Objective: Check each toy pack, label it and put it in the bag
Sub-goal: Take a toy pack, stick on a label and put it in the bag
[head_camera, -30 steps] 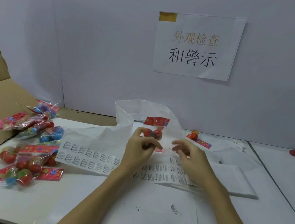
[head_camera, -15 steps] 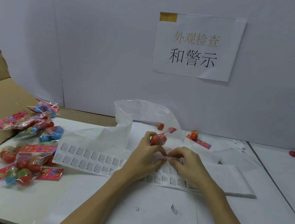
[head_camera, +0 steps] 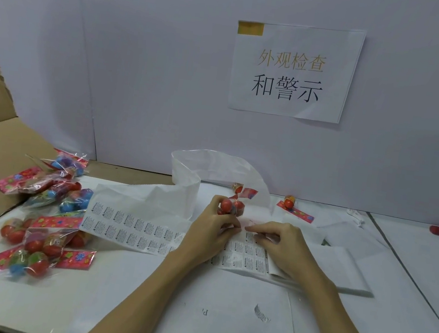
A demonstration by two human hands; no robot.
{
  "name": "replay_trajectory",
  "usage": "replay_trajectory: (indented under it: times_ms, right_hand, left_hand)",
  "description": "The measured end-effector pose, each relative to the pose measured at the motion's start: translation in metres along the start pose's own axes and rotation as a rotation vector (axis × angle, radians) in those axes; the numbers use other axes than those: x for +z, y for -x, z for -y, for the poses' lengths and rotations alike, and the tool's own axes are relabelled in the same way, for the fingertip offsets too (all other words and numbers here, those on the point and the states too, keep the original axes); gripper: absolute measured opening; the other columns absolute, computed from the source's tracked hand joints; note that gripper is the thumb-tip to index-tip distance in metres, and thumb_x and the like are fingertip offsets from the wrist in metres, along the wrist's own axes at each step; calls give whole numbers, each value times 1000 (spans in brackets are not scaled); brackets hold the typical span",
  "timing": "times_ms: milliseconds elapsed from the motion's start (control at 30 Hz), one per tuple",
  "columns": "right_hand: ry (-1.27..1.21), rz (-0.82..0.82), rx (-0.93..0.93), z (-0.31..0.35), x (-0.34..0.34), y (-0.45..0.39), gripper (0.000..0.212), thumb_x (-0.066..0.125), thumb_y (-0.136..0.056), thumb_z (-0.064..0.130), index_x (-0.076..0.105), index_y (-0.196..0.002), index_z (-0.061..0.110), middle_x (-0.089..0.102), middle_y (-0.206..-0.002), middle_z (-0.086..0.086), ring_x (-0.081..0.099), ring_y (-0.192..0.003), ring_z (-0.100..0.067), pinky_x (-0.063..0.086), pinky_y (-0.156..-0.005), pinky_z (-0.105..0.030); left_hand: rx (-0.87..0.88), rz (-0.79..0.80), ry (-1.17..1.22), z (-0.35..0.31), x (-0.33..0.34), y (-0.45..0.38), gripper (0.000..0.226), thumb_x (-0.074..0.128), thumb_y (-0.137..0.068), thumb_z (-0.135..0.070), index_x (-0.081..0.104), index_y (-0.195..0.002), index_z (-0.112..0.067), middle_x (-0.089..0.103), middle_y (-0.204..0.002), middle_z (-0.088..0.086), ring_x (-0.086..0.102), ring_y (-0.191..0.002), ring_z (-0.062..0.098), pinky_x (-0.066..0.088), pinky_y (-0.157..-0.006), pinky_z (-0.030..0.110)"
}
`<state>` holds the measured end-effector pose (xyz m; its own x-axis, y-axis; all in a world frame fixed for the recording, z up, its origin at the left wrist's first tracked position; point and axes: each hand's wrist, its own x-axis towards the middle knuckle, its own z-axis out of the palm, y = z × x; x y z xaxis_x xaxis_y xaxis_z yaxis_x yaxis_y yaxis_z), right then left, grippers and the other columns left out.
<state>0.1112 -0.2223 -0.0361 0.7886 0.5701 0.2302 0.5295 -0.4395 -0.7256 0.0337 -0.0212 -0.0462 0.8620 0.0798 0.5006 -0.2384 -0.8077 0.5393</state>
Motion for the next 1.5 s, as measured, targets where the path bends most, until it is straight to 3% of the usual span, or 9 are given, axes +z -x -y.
replay_trajectory:
  times_ms: [167, 333, 433, 633, 800, 967, 1100, 1300, 1500]
  right_hand:
    - [-65, -34, 11, 0, 1, -1, 31, 71, -94, 2, 82, -91, 31, 77, -95, 16, 69, -96, 6, 53, -95, -13]
    - [-70, -11, -8, -3, 4, 0, 31, 71, -96, 4, 81, -110, 29, 75, -106, 18, 63, -99, 18, 47, -93, -4]
    - [-103, -34, 3, -4, 2, -1, 29, 70, -94, -1, 75, -95, 28, 78, -97, 11, 69, -95, 7, 54, -92, -13]
    - [-24, 6, -7, -5, 5, -2, 34, 66, -99, 4, 80, -116, 30, 75, -114, 14, 66, -107, 2, 46, -95, -5]
    - [-50, -32, 17, -4, 2, -2, 32, 63, -100, 5, 83, -102, 31, 77, -112, 13, 67, -109, -2, 50, -96, -12]
    - [-68, -34, 55, -2, 0, -2, 46, 58, -95, -7, 85, -83, 28, 79, -106, 11, 69, -106, -3, 54, -97, -19]
    - [-108, -20, 24, -1, 3, 0, 23, 69, -98, 9, 82, -105, 26, 77, -107, 14, 68, -103, 6, 51, -95, -11]
    - [-51, 27, 49, 0, 9, -2, 18, 76, -93, 15, 76, -106, 29, 74, -110, 11, 67, -107, -1, 49, -96, -14]
    - [-32, 27, 46, -1, 10, -3, 16, 76, -93, 16, 77, -105, 26, 75, -104, 12, 66, -102, 1, 46, -84, -3]
  left_hand:
    - [1, -8, -29, 4, 1, 1, 11, 72, -97, -21, 78, -101, -13, 44, -127, -3, 53, -107, 13, 44, -89, 17]
    - [7, -11, -33, 6, 2, 1, 12, 72, -97, -24, 77, -102, -15, 40, -123, -9, 50, -103, 7, 43, -88, 12]
    - [2, -14, -37, 7, 3, 1, 10, 72, -97, -24, 77, -100, -16, 40, -122, -9, 50, -100, 8, 45, -87, 14]
    - [1, -13, -38, 7, 3, 1, 10, 72, -97, -24, 77, -100, -16, 44, -125, -4, 54, -101, 13, 47, -85, 20]
    - [8, -9, -64, 6, 3, 1, 10, 71, -97, -24, 77, -101, -16, 46, -126, -1, 54, -104, 14, 45, -86, 20]
    - [9, -17, -56, 8, 3, 1, 10, 72, -97, -23, 77, -101, -16, 46, -127, -1, 56, -103, 16, 48, -88, 24]
    - [11, -21, -60, 8, 4, 1, 10, 71, -97, -23, 77, -102, -16, 46, -128, 1, 57, -102, 17, 51, -89, 29]
    - [53, -11, -60, 7, 4, 1, 9, 70, -98, -19, 75, -101, -12, 46, -127, 2, 56, -109, 22, 51, -96, 36]
    - [57, 43, 44, 4, 3, 1, 7, 76, -93, -18, 75, -100, -18, 41, -126, 0, 54, -110, 17, 48, -99, 22]
